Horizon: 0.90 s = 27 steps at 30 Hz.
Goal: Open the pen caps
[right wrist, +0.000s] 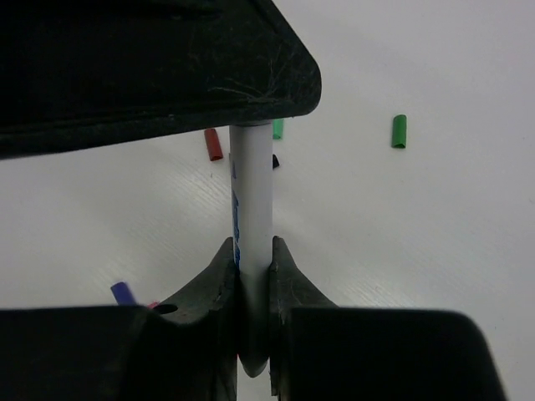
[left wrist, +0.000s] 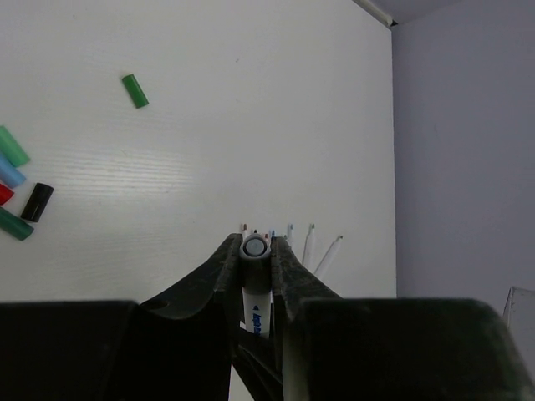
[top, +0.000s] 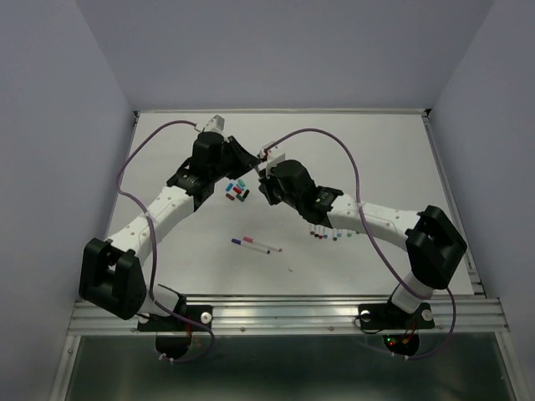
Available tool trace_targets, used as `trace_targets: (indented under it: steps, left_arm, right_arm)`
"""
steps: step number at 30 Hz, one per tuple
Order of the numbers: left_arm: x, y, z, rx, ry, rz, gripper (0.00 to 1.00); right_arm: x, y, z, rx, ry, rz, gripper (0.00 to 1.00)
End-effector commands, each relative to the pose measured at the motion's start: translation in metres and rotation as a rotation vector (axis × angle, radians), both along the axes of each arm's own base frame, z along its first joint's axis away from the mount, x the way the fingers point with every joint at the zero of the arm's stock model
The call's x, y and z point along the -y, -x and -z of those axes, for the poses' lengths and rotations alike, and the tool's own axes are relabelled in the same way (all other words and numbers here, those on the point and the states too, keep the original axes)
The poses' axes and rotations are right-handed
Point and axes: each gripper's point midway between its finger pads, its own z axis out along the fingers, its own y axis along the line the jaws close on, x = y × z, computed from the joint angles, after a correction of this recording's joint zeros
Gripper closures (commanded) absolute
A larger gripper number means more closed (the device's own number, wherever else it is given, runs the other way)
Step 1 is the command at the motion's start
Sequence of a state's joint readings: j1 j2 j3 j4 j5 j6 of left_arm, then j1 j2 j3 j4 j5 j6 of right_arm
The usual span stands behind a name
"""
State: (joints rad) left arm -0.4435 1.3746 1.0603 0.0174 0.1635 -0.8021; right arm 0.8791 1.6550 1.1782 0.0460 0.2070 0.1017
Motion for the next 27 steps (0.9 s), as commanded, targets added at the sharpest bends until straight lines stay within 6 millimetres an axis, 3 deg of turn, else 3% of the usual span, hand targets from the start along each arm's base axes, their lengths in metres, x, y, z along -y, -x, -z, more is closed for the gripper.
trace_targets:
  steps: [1, 3, 4, 5, 7, 8, 10, 13, 15, 18, 20, 21, 22, 23, 26, 27]
  left_arm:
    - [-0.001, -0.005, -0.01, 0.039, -0.007, -0.008, 1.0]
    - [0.0, -0.015, -0.009, 0.04, -0.025, -0.016, 1.0]
    - [-0.002, -0.02, -0.008, 0.04, -0.035, -0.031, 1.0]
    - [-0.005, -0.026, -0.009, 0.043, -0.039, -0.045, 1.0]
    - [-0.008, -0.042, -0.013, 0.053, -0.049, -0.067, 1.0]
    - [-0.014, -0.051, -0.014, 0.056, -0.053, -0.086, 1.0]
    - [-0.019, -0.067, -0.02, 0.071, -0.06, -0.112, 1.0]
    - [-0.03, -0.089, -0.023, 0.081, -0.074, -0.15, 1.0]
    - [-0.035, -0.099, -0.029, 0.094, -0.075, -0.166, 1.0]
    - [-0.041, -0.105, -0.02, 0.068, -0.089, -0.162, 1.0]
    - [-0.043, -0.102, -0.011, 0.048, -0.107, -0.156, 1.0]
    - [-0.044, -0.098, 0.0, 0.028, -0.119, -0.151, 1.0]
    - [-0.045, -0.096, 0.006, 0.015, -0.131, -0.149, 1.0]
    - [-0.046, -0.091, 0.015, -0.008, -0.148, -0.142, 1.0]
    - [-0.054, -0.073, 0.052, -0.103, -0.209, -0.133, 1.0]
    - [-0.057, -0.064, 0.069, -0.144, -0.236, -0.118, 1.0]
  right_arm:
    - [-0.008, 0.014, -0.036, 0.059, -0.117, -0.095, 0.99]
    - [-0.002, 0.027, -0.029, 0.028, -0.129, -0.113, 0.99]
    - [0.002, 0.041, -0.012, -0.024, -0.123, -0.145, 0.99]
    - [0.008, 0.051, -0.016, -0.038, -0.146, -0.155, 0.99]
    - [0.009, 0.079, -0.006, -0.125, -0.183, -0.23, 0.99]
    - [0.016, 0.094, 0.012, -0.187, -0.174, -0.244, 0.99]
    - [0.02, 0.119, 0.013, -0.264, -0.227, -0.294, 0.99]
    - [0.039, 0.148, 0.042, -0.387, -0.234, -0.285, 0.99]
    - [0.046, 0.156, 0.049, -0.418, -0.24, -0.274, 0.99]
    - [0.058, 0.151, 0.053, -0.417, -0.241, -0.183, 0.99]
    - [0.071, 0.132, 0.06, -0.382, -0.228, -0.041, 0.99]
    - [0.074, 0.127, 0.062, -0.373, -0.218, -0.007, 0.99]
    - [0.082, 0.109, 0.06, -0.336, -0.222, 0.104, 0.99]
    - [0.086, 0.102, 0.071, -0.347, -0.196, 0.163, 0.99]
    - [0.088, 0.077, 0.074, -0.321, -0.17, 0.297, 0.99]
    - [0.091, 0.075, 0.095, -0.359, -0.106, 0.34, 0.99]
